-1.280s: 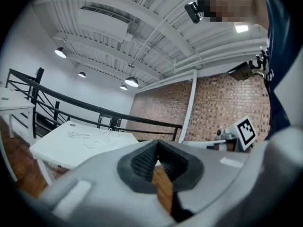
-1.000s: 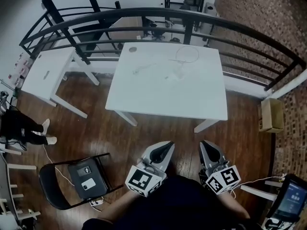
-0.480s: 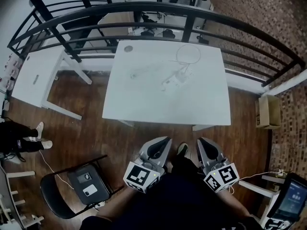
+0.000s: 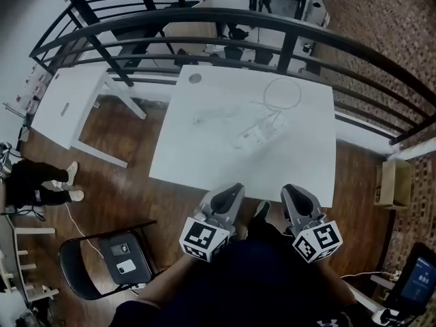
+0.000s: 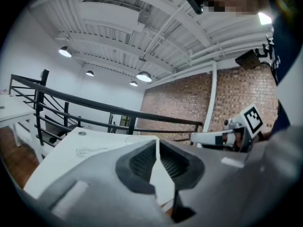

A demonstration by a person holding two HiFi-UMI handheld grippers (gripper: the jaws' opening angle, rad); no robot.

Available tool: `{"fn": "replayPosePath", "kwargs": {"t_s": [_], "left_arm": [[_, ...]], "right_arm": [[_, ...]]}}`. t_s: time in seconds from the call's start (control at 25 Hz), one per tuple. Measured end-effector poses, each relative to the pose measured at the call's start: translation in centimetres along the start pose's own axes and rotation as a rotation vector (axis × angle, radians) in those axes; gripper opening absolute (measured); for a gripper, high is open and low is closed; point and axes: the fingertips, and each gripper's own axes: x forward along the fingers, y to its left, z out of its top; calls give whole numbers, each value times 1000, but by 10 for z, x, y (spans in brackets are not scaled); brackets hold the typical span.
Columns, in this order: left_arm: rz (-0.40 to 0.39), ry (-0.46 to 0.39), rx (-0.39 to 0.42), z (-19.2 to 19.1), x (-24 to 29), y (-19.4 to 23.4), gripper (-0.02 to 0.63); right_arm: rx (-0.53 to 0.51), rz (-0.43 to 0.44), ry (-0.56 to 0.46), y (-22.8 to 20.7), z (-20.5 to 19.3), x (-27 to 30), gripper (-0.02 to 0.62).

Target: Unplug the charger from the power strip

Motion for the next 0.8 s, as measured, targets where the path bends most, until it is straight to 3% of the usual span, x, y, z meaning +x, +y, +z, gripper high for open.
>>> {"fn": "replayPosePath", "kwargs": {"t_s": [0.28,0.44,0.64,0.8], "left_arm": [[97,43,75,1,73,27,83],[152,120,112,-17,105,56,119],[143,244,154,-51,139,88,178],[92,364,183,-91,165,109,209]], "right_arm": [[2,22,77,-75,8,46,129],[-76,23,134,-104,-3,76,159],[-85,-11,214,-125,-27,123,187],[-88,-53,277,-134,-52,161,222]]}}
